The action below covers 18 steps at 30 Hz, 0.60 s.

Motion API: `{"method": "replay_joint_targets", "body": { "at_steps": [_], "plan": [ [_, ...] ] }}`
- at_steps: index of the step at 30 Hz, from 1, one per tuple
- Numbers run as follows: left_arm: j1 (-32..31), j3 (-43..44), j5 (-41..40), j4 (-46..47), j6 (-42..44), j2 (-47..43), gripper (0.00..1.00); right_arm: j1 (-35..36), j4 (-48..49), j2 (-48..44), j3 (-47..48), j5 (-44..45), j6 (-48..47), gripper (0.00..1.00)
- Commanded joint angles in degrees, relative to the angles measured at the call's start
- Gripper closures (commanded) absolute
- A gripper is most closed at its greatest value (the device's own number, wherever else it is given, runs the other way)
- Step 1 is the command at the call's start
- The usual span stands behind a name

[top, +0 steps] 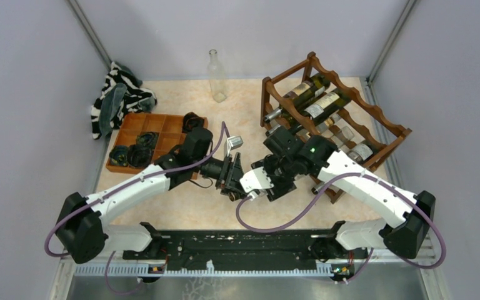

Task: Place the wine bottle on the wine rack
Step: Pick up the wine bottle from the center of the board.

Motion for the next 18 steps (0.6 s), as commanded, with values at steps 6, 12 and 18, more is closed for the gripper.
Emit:
{"method": "replay_joint_targets", "body": {
  "at_steps": [6,12,18],
  "plan": [
    [-1.65,-2.56,1.4,3.96,-0.56,1.91,0.38,2.83,3.51,0.24,4.8,3.9,2.3,1.0],
    [-1.63,-3.83,2.43,7.42,-1.77,3.67,0.46,3.41,3.51,0.13,3.62,3.7,3.1,1.0],
    [-1.66,-3.58,2.49,3.22,1.12,4.55,0.48,3.79,3.85,0.84,3.78,3.64,5.02,1.0]
  ]
}}
